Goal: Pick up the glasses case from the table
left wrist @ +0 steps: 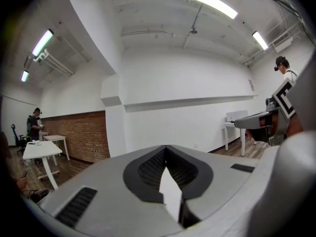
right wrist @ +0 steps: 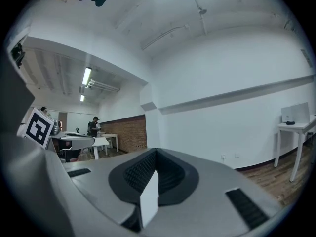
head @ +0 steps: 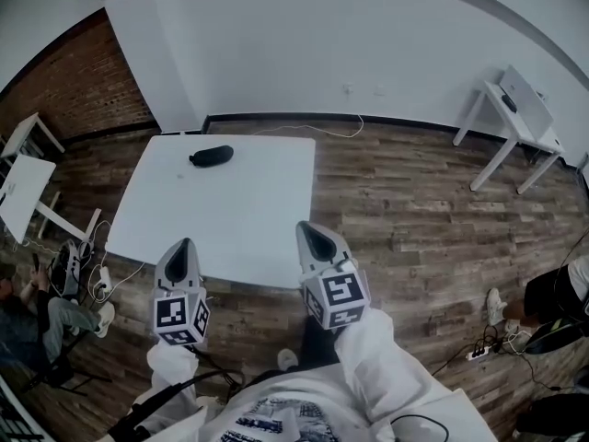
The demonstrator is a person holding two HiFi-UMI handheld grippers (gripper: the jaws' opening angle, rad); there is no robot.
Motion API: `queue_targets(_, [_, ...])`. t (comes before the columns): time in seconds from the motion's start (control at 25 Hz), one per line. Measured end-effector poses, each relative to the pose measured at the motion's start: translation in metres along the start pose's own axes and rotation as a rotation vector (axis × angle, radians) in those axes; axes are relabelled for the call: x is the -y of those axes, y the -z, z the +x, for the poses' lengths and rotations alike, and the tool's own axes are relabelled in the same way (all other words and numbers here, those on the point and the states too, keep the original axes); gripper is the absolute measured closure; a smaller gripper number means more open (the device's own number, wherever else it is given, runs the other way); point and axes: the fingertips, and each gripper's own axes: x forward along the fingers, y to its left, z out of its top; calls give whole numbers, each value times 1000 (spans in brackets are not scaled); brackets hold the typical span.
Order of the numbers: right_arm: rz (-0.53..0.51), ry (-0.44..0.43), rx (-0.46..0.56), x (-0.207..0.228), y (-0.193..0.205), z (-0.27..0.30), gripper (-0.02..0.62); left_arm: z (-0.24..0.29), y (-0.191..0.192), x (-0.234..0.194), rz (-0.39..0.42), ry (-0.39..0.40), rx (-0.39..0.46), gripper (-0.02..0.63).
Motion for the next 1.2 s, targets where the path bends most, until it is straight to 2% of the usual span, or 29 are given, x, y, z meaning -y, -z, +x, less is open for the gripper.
queue_targets(0.2, [11, -42, -8, 30, 3, 56, 588, 53, 0, 0, 13, -26, -20, 595])
queue_targets(0.56, [40, -170, -42, 96, 2, 174, 588, 164, -14, -5, 20, -134, -74, 595])
queue_targets(0.76, [75, -232, -53, 115, 4, 211, 588, 194, -19, -8, 30, -201, -101, 595])
queue_targets(1.2, [150, -255, -112, 128, 28, 253, 588, 237, 3, -22, 87, -218, -200, 594])
